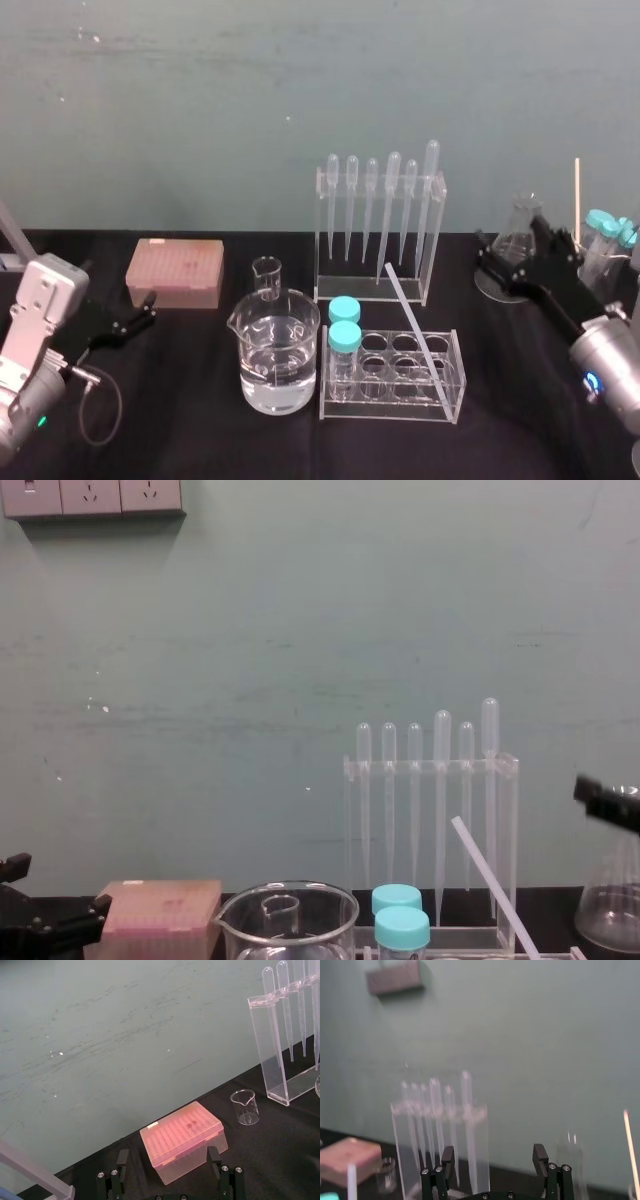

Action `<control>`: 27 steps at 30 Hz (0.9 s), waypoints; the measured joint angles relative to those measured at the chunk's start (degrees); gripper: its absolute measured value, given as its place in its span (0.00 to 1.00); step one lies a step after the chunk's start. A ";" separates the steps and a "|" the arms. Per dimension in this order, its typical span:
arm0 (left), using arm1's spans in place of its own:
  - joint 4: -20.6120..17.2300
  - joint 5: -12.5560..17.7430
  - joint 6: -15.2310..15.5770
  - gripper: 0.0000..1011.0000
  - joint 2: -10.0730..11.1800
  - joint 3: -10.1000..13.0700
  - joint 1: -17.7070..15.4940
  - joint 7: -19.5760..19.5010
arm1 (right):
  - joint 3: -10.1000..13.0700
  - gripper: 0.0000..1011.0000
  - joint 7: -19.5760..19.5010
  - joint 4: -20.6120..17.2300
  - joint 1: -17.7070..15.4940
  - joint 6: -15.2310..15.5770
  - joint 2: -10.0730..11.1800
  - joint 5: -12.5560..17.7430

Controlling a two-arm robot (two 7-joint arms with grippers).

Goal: Pick up the stirring rod with one hand, then place it down.

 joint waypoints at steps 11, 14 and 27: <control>0.00 0.00 0.00 0.99 0.00 0.00 0.00 0.00 | 0.43 0.99 -0.56 -0.38 -0.79 4.00 -0.52 0.50; 0.00 0.00 0.00 0.99 0.00 0.00 0.00 0.00 | 0.42 0.99 -0.60 -0.39 -0.78 3.83 -0.48 0.50; 0.00 0.00 0.00 0.99 0.00 0.00 0.00 0.00 | 0.37 0.99 -0.67 -0.44 -0.74 3.55 -0.40 0.47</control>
